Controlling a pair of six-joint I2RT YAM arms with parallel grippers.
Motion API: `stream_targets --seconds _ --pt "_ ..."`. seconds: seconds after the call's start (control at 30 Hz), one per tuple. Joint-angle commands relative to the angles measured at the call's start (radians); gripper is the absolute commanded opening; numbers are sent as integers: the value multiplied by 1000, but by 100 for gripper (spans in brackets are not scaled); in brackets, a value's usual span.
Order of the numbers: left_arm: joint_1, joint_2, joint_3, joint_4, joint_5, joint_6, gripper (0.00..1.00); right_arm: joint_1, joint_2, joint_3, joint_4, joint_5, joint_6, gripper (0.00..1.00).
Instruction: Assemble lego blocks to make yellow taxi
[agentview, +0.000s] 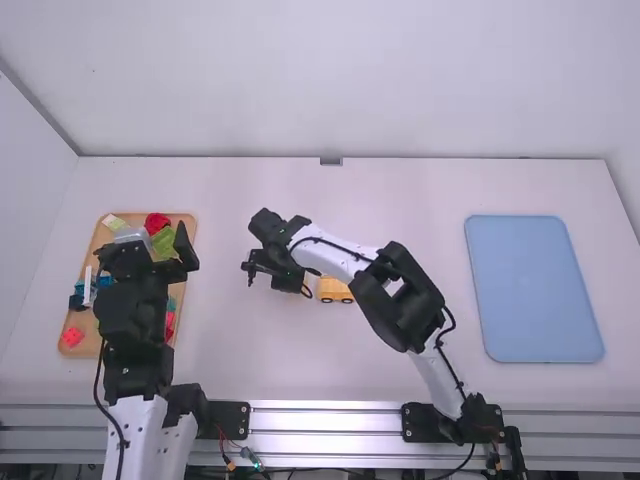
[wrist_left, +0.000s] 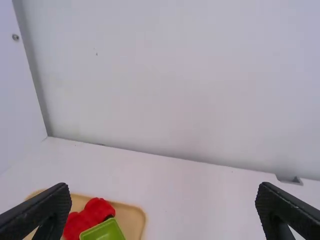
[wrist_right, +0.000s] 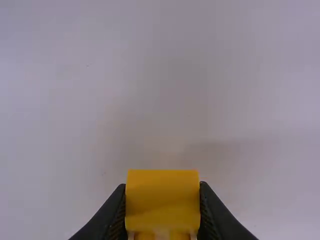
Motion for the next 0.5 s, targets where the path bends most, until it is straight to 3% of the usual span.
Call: stream_targets --seconds 0.0,0.13,0.47 --pt "-2 -3 -6 8 13 -6 99 -2 13 29 0 -6 -2 6" --pt "3 -3 -6 8 13 -6 99 -1 13 29 -2 -24 -2 14" --pt "6 -3 -6 9 13 -7 99 0 13 28 -4 -24 -1 17"
